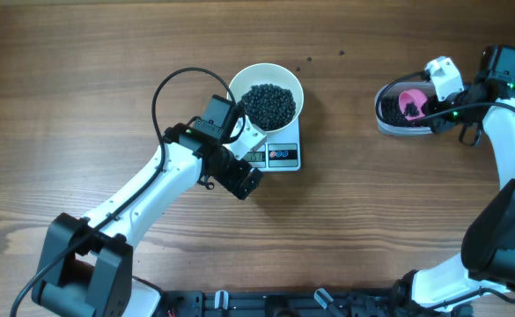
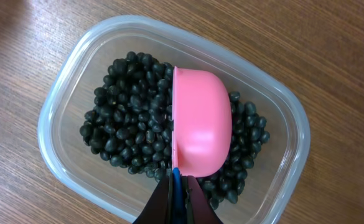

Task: Scoop item into bowl and weigh 150g on scale
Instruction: 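Lower the scoop into the tub and open the right gripper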

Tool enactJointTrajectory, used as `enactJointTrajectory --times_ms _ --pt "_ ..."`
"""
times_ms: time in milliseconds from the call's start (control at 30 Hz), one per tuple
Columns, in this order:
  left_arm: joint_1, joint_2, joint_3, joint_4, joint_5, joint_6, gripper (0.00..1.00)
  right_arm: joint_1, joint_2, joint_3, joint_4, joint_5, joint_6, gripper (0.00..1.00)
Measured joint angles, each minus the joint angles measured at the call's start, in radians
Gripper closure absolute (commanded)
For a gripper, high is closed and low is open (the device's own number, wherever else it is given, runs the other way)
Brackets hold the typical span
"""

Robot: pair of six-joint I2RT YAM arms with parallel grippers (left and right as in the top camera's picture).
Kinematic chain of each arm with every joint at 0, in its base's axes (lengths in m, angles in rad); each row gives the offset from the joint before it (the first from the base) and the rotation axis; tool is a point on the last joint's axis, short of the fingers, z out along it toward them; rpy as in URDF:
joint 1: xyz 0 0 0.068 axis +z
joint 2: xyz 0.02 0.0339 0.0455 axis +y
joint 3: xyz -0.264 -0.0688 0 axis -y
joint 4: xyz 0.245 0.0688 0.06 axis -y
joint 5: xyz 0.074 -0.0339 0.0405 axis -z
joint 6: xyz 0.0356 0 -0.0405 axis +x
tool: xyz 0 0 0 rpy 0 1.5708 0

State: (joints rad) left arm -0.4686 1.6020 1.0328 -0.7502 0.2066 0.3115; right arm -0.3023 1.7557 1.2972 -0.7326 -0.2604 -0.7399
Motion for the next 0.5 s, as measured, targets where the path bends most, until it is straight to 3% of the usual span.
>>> enactJointTrajectory --times_ms 167,500 --pt "0.0 0.0 0.0 0.0 0.0 0.0 0.0 0.002 0.0 0.0 0.001 -0.06 0.006 0.96" --pt "0.0 0.0 0.0 0.0 0.0 0.0 0.0 0.0 0.0 0.001 -0.072 -0.264 0.387 0.95"
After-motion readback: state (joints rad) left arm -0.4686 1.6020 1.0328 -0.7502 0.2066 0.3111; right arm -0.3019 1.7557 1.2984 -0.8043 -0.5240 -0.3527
